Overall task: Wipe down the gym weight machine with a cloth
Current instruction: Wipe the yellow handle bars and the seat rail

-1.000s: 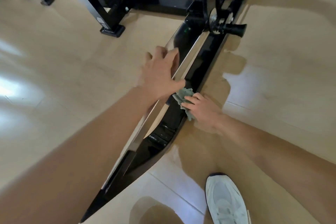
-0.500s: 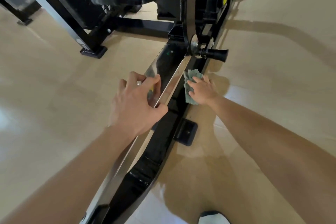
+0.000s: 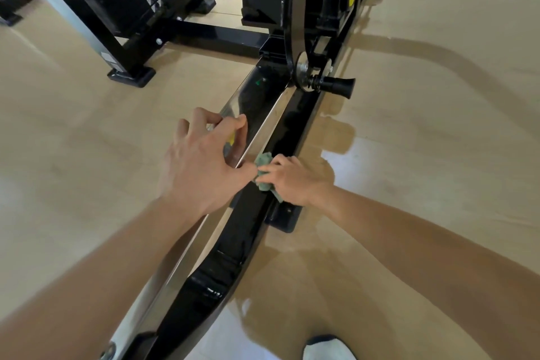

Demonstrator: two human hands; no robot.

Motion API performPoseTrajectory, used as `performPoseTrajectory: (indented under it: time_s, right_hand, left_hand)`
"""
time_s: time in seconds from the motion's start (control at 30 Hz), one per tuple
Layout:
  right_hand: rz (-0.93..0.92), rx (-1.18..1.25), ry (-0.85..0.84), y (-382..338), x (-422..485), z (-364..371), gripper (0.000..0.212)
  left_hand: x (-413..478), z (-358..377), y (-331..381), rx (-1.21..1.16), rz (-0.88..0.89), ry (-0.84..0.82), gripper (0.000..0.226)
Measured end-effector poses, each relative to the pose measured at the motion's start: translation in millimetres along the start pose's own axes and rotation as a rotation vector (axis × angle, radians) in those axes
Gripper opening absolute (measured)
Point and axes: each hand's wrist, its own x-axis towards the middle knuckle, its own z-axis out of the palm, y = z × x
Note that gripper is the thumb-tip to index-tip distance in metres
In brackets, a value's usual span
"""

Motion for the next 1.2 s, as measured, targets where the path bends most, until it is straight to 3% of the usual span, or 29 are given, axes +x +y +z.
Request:
performPoseTrajectory:
  time_s: [0.13,0.23,0.37,0.43,0.6,0.87,1.03,1.2]
  right_hand:
    - [0.121,0.132,0.125,9,-21,-1,0.041]
    - [0.445,0.466,0.328,27,-22,-13,0.033]
    - [0.825,0.855,0.458,53,-8,-22,0.044]
    - [0.914,1.103,0.484,64,1,-19,0.053]
    - [0.9,1.394,0.449,51,6,-1,0.058]
    - [0.885,1.344,0.491,-43,-30,33,0.042]
    - [0.853,1.186,0.343,-113,-59,64,0.038]
    - [0.792,1.447,0.196,-177,-96,67,0.032]
  left_hand:
    - [-1,1,1,0.011,-0.005,0.006,0.062]
    - [0,1,2,0.011,-0.003,0.02,0.063]
    - [0,3,-1,0.002,0.008,0.021,0.067]
    - [1,4,-3,0.01,0.017,0.029,0.069]
    - [2,4,-3,0.012,0.003,0.027,0.068]
    - [6,5,-4,-0.016,0.011,-0.006,0.07]
    - [1,1,-8,0.009,0.05,-0.063,0.07]
    - [-11,-6,-9,-0.017,0.068,-0.164,0.072]
